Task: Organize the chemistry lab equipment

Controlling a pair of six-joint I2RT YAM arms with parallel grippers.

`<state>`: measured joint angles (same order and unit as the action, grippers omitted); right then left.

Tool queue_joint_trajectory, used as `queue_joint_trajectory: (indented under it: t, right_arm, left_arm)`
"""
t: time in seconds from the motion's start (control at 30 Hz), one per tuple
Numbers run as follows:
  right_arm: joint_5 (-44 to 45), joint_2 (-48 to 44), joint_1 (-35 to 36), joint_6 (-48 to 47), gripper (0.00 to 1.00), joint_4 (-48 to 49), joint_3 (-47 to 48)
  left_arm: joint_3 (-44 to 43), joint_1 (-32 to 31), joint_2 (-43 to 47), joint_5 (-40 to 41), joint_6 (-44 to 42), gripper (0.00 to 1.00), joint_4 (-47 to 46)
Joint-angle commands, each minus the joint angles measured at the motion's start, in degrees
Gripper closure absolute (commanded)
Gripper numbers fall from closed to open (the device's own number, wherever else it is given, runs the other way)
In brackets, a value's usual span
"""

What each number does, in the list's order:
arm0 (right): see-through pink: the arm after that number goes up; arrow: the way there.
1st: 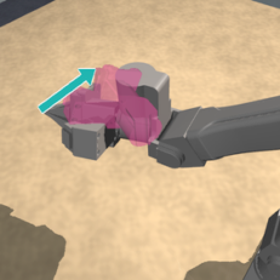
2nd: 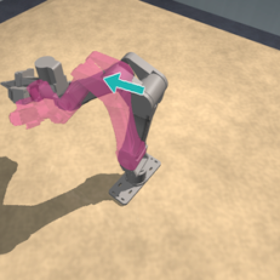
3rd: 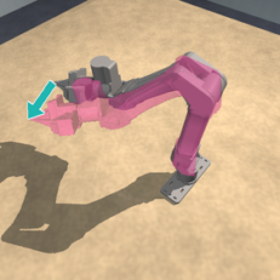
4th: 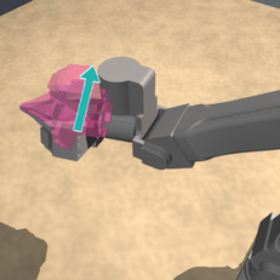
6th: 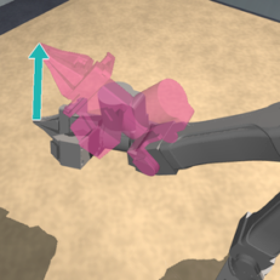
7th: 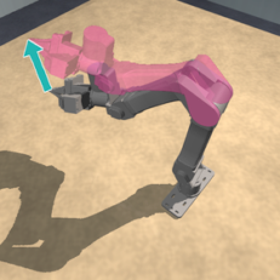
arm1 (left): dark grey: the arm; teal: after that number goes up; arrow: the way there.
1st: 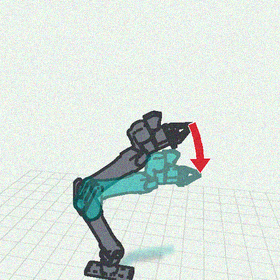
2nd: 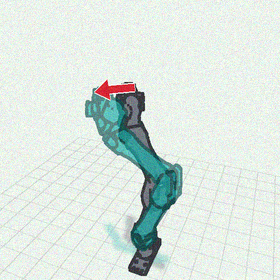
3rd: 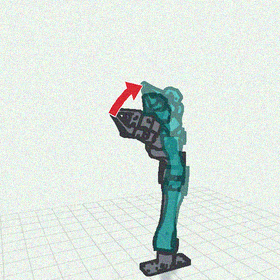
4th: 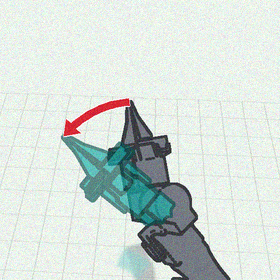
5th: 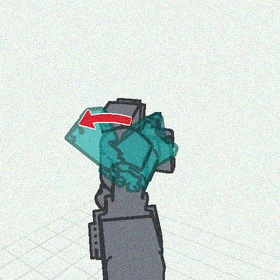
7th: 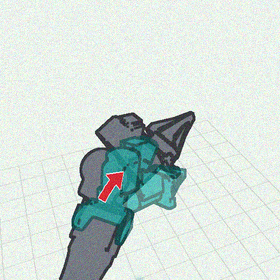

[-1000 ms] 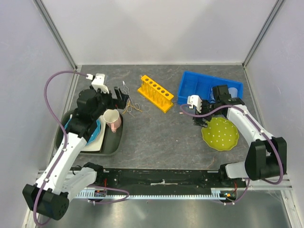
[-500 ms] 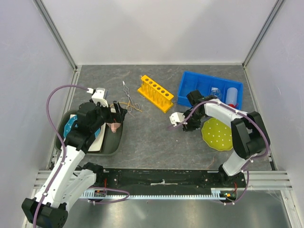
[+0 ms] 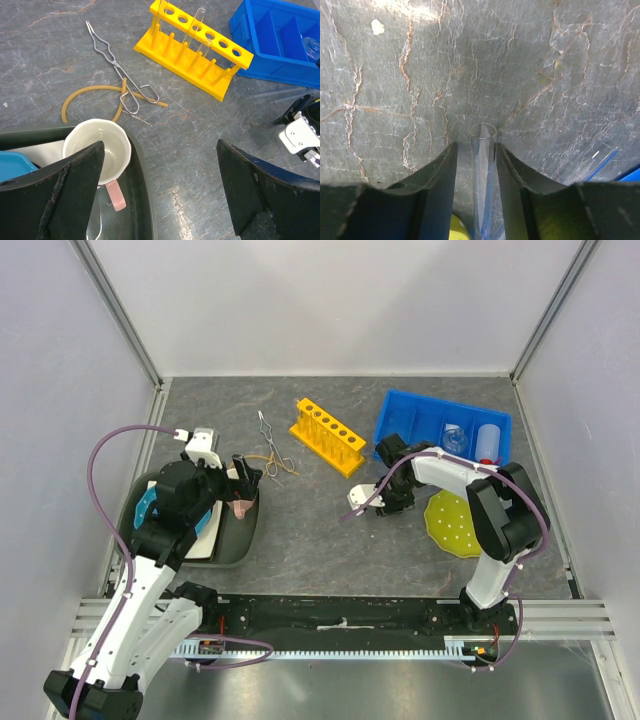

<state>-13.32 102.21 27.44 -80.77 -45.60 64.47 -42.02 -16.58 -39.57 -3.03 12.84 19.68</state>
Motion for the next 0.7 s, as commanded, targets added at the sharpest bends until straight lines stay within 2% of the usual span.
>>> queue_joint_trajectory:
  t: [0.0, 0.2, 0.67]
  right_arm:
    - [1.5, 1.5, 1.5, -0.1, 0.60, 0.8, 1.8]
    - [-0.7, 1.1, 4.2, 1.9, 0.72, 1.0, 1.7]
    - [-10.6, -2.2, 14.1, 15.6, 0.79, 0.3, 7.3]
  left_arm:
    - [0.2, 0.0, 1.1, 1.4, 0.3, 0.01, -0.7]
    - [0.3, 0.0, 1.5, 1.7, 0.3, 0.02, -0.6]
    - [0.8, 0.0, 3.9, 2.4, 0.2, 0.02, -1.4]
